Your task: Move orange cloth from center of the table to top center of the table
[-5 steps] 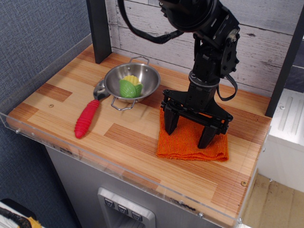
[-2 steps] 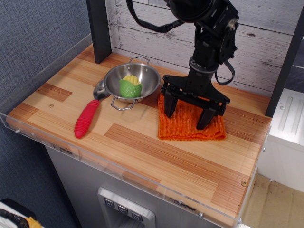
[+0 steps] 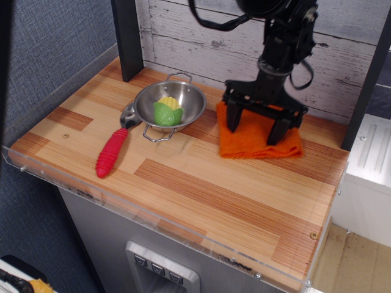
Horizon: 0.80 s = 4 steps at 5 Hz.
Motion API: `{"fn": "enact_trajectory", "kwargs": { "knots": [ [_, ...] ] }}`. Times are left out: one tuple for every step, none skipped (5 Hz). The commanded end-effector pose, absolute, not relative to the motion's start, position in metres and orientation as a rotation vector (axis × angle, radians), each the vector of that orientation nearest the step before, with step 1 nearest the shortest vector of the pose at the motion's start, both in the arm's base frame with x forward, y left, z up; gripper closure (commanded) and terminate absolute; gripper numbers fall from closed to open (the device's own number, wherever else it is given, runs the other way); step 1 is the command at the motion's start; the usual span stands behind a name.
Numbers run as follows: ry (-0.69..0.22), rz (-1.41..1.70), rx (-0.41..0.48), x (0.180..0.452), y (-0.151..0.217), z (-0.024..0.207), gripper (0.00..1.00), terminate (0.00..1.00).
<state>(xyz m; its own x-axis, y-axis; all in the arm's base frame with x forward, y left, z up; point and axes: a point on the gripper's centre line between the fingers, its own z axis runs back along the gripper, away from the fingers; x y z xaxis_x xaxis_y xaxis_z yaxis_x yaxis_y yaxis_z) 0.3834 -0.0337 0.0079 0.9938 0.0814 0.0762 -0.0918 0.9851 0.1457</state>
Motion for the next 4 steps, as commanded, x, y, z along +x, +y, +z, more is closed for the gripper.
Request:
{"fn": "enact_trajectory", "kwargs": {
  "knots": [
    [-0.041,0.056,0.136,0.394,-0.043,-0.011,0.0,0.0],
    [-0.041,0.047,0.136,0.388,-0.045,-0.005,0.0,0.0],
    [-0.054,0.043,0.137,0.383,-0.045,0.007,0.0,0.0],
    [-0.083,0.034,0.106,0.381,-0.045,0.029,0.0,0.0]
  ]
}}
